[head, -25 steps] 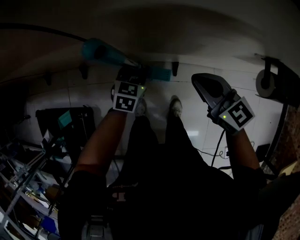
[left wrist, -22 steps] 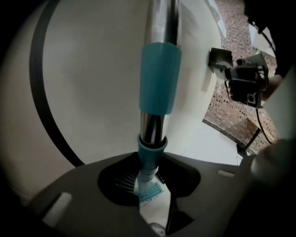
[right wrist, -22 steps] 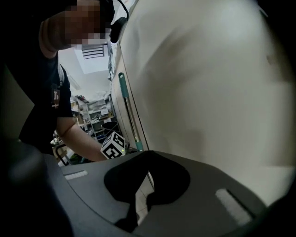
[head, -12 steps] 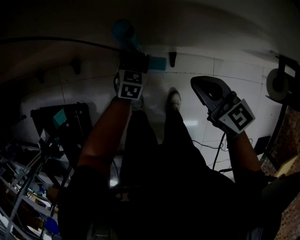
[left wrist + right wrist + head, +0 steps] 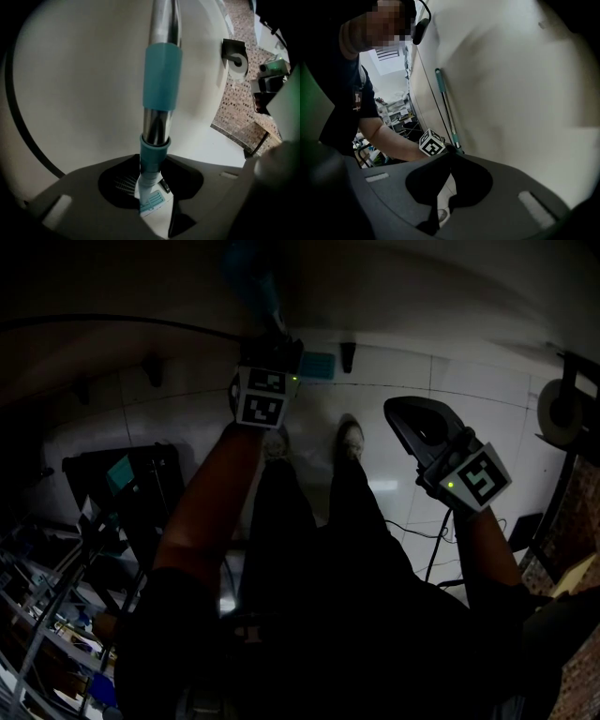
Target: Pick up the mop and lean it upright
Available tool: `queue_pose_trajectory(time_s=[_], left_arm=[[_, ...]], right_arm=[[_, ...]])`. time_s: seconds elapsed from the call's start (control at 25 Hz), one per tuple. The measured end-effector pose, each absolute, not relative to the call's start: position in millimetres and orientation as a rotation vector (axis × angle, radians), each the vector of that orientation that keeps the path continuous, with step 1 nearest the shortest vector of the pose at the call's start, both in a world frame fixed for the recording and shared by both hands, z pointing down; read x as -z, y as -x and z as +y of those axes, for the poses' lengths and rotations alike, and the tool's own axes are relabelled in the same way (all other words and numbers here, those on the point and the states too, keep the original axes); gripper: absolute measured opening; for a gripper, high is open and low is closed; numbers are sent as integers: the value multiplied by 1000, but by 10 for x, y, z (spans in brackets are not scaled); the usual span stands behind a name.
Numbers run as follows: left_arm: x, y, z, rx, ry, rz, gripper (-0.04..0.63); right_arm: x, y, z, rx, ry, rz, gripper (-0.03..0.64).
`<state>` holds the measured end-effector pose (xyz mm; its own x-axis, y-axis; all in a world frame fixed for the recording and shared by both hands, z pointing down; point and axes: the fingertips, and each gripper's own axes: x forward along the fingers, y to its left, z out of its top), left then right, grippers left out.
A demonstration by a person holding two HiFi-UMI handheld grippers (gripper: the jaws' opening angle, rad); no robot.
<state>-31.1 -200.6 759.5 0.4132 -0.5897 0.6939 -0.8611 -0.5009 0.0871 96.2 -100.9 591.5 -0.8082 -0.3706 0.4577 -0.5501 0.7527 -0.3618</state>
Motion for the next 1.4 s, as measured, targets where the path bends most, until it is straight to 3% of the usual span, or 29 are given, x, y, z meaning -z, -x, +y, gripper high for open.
queue_pose_trajectory(time_s=[0.48,1.4], left_arm=[[-7597,357,-1934,-813,-2203,-1229,199],[-7531,393,-1640,-797,-2148,-1221,207]], right_arm=[[-5895,-942,-933,-713,-713,-2580,14],[-5745,-967,-882,-689,-724,-2600,14]])
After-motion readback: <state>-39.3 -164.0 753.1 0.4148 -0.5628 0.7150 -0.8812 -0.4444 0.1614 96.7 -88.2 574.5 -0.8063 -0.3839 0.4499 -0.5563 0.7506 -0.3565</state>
